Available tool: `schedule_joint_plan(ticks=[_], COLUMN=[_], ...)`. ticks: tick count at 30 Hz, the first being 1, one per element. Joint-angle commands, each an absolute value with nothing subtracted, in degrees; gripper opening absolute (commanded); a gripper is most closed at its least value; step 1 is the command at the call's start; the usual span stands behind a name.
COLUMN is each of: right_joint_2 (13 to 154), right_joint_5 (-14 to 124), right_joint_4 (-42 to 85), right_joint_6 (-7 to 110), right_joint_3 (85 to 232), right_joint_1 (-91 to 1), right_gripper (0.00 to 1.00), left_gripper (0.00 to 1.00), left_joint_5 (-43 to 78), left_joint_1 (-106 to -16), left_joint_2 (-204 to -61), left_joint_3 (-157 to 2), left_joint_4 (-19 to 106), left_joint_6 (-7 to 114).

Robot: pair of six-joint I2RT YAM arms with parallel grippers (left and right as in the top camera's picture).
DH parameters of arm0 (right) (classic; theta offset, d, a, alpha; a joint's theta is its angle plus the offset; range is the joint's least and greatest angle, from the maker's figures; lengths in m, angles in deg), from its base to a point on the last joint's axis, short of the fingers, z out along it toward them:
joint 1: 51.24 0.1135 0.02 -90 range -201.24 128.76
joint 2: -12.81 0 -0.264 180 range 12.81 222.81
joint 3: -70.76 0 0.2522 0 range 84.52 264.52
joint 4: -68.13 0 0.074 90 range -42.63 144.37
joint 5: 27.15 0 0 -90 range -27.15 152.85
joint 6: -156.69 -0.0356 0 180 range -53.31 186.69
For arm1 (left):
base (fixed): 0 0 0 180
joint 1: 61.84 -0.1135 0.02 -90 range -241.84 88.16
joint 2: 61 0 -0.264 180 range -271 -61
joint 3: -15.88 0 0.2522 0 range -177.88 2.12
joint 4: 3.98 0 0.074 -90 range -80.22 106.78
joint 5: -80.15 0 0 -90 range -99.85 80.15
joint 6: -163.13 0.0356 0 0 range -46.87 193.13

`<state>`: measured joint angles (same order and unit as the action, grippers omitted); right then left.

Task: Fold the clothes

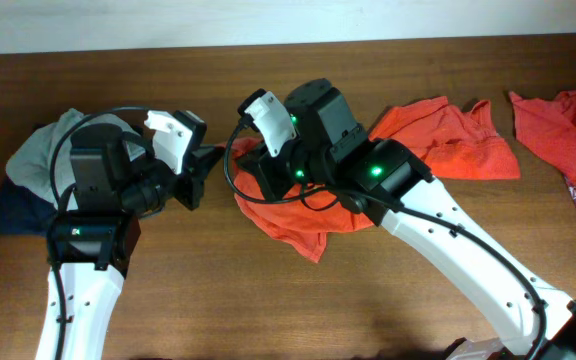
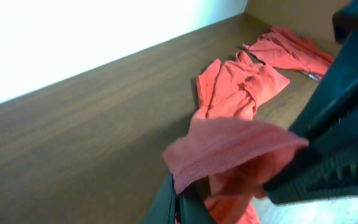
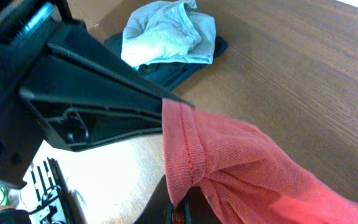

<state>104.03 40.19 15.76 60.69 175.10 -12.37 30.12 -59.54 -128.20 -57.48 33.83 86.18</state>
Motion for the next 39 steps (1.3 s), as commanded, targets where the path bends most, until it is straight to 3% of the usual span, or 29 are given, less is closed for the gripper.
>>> schedule_joint_plan(ticks=[1, 9, 11, 13, 15, 22, 28, 39], right_joint_2=[101.75, 101.77, 101.77, 101.77, 101.80, 103.65, 106.26, 113.29], right_joint_5=[39.78, 51.38, 54.88, 57.96, 59.08, 59.01, 52.04, 58.36], right_joint_4=[14.73, 7.80, 5.66, 3.41, 0.55, -6.08, -6.19, 3.08], right_joint_6=[60.91, 60.91, 60.88, 60.88, 60.91, 60.95, 73.10, 78.67], right_joint_3=[176.37, 176.37, 176.37, 176.37, 176.35, 173.01, 164.15, 158.65], right_joint_1=[-12.35, -12.39, -12.39, -12.41, -12.89, -14.90, -14.25, 0.72], right_gripper=[0.08, 0.23, 0.34, 0.56, 0.63, 0.66, 0.66, 0.70], left_gripper=[0.00, 0.00, 0.00, 0.00, 0.00, 0.00, 0.00, 0.00], left_joint_5=[31.30, 28.87, 27.65, 26.88, 25.02, 20.67, 20.26, 20.26], left_joint_1=[-59.21, -59.21, -59.21, -59.21, -59.21, -59.21, -59.21, -59.21], left_joint_2=[-128.49, -128.49, -128.49, -128.49, -128.49, -128.49, -128.51, -128.51], left_joint_3=[-59.90, -67.31, -69.28, -70.81, -72.05, -74.96, -75.36, -75.36], left_joint_4=[32.41, 32.52, 32.52, 32.50, 32.50, 32.50, 32.46, 32.44], left_joint_6=[85.59, 84.11, 83.45, 82.99, 82.95, 82.86, 82.88, 83.08])
